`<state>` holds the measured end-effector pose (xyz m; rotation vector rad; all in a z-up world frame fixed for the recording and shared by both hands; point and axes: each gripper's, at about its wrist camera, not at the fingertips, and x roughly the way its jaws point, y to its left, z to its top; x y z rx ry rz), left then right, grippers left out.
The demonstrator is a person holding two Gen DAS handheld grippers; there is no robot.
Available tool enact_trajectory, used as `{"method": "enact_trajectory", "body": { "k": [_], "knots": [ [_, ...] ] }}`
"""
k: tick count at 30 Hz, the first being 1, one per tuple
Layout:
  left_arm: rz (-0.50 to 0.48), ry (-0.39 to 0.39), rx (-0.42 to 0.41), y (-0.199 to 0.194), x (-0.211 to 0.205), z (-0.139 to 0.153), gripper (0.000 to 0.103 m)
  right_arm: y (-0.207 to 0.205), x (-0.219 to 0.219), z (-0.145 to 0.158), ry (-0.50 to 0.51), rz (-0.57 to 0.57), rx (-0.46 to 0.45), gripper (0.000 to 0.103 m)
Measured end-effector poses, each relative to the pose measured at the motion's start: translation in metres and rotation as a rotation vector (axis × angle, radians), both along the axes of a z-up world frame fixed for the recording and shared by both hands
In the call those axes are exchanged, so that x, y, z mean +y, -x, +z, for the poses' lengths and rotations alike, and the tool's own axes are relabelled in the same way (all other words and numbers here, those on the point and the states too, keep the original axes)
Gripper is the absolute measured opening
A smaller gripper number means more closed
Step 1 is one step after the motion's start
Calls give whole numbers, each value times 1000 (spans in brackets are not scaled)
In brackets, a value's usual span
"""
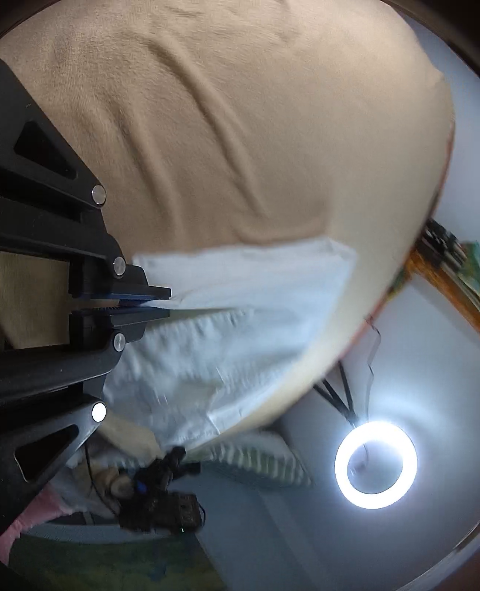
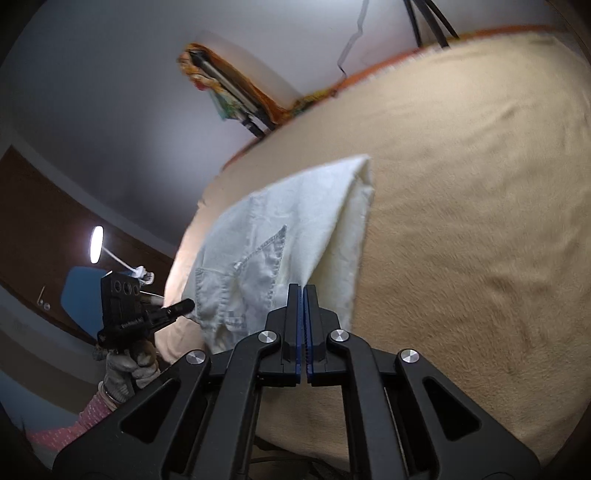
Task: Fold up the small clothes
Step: 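Fold the collar over toward the hem with both tools and lay it down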
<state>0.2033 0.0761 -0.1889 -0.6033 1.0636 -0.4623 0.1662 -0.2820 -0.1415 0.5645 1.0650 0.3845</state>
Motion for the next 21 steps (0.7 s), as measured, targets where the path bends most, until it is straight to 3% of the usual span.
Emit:
{"method": "enact_trajectory", "body": {
  "k": [2, 5, 9, 21],
  "knots": [
    [14, -8, 0, 2, 2, -4, 0, 0, 3, -12, 57, 5, 35, 3],
    [-16, -150, -75, 8, -10, 11, 0, 0, 12, -18, 132, 35, 37, 3],
    [-25, -252, -125, 15, -21, 20, 0, -2, 15, -17, 171, 48, 24, 2],
    [-42, -345, -179, 22, -33, 23, 1, 2, 25, -20, 262, 74, 4, 3]
  ]
}}
